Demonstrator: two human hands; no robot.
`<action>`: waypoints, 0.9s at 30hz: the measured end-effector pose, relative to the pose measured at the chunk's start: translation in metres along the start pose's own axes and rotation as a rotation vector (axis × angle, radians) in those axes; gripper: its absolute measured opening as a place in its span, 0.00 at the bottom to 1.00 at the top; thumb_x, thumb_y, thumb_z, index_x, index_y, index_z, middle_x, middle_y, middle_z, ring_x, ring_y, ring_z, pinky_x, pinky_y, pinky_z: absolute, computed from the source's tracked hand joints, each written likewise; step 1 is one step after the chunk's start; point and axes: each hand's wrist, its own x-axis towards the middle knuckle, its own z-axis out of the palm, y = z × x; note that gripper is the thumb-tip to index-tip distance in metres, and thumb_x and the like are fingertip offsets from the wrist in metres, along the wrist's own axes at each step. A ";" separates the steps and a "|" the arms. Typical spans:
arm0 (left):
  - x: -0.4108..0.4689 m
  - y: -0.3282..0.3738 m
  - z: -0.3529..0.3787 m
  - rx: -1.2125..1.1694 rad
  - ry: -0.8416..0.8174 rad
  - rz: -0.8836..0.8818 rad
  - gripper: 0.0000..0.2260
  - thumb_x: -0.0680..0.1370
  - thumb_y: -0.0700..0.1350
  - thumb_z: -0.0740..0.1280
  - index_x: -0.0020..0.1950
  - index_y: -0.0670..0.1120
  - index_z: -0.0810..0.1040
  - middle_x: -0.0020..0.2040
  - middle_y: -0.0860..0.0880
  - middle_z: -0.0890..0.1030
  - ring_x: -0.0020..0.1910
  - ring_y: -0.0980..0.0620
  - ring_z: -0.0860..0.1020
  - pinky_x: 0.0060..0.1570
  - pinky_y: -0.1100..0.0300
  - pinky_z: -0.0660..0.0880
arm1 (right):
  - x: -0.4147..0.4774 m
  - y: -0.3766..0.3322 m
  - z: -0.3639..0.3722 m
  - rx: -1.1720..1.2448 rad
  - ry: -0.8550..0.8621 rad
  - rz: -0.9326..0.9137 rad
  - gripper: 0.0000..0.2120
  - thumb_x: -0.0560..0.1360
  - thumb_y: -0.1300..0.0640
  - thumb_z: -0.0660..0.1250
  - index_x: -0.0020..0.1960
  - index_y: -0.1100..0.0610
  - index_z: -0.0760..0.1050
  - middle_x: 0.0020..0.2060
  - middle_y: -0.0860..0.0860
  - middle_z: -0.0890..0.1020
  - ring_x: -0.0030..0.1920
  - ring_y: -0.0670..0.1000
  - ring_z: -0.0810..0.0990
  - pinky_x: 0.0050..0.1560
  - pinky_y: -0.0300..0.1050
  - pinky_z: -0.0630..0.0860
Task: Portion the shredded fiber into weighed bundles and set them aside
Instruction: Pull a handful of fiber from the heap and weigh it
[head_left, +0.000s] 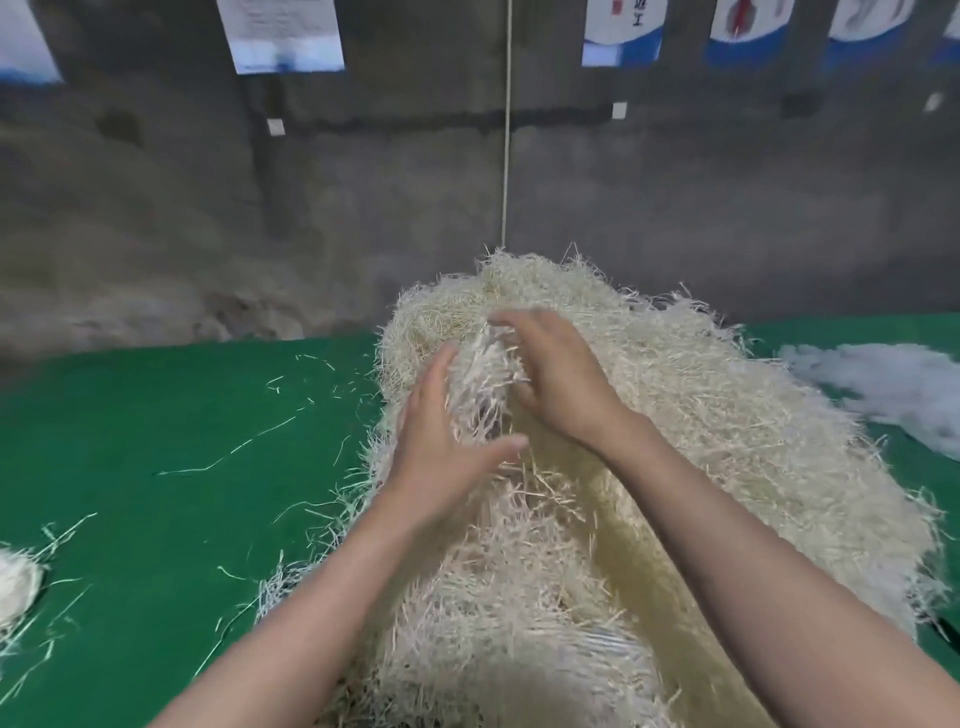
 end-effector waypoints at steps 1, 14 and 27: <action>0.009 0.011 0.002 0.024 -0.010 0.047 0.51 0.62 0.54 0.79 0.74 0.65 0.48 0.75 0.64 0.52 0.72 0.63 0.54 0.67 0.64 0.58 | 0.008 -0.005 -0.010 0.058 0.037 -0.035 0.30 0.67 0.68 0.70 0.66 0.52 0.69 0.63 0.53 0.73 0.63 0.51 0.70 0.64 0.40 0.63; 0.047 0.001 -0.021 -0.528 0.221 -0.439 0.11 0.71 0.37 0.71 0.54 0.41 0.80 0.60 0.37 0.78 0.62 0.36 0.74 0.63 0.37 0.69 | 0.012 0.025 -0.054 0.655 0.142 0.275 0.24 0.70 0.68 0.66 0.63 0.51 0.68 0.62 0.46 0.72 0.62 0.47 0.73 0.58 0.40 0.71; 0.035 0.009 -0.011 -0.622 0.025 -0.539 0.48 0.53 0.63 0.80 0.67 0.43 0.72 0.61 0.36 0.76 0.58 0.39 0.77 0.59 0.41 0.73 | 0.001 -0.030 0.045 0.133 -0.125 -0.094 0.08 0.77 0.62 0.63 0.53 0.54 0.77 0.44 0.50 0.81 0.38 0.48 0.80 0.44 0.47 0.81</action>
